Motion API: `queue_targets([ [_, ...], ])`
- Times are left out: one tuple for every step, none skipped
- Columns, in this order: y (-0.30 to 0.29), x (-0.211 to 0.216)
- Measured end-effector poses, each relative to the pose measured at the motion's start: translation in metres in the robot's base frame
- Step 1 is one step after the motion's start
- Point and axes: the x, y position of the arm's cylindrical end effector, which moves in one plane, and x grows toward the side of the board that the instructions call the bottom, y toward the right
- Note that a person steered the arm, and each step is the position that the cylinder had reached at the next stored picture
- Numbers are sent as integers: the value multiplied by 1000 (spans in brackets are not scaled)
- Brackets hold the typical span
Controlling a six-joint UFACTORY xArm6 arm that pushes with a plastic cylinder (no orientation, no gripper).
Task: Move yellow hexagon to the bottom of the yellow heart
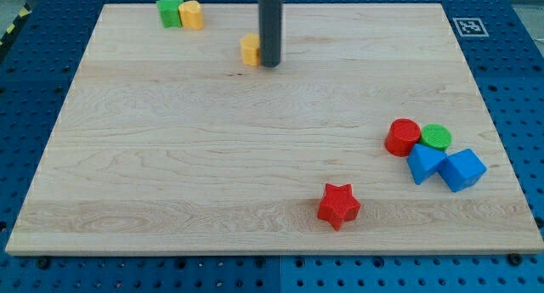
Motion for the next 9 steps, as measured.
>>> queue_targets([
  [-26, -9],
  [-42, -22],
  [-43, -30],
  [-34, -36],
  [-34, -49],
  [-54, -50],
  [-84, -50],
  [-95, -50],
  [-101, -50],
])
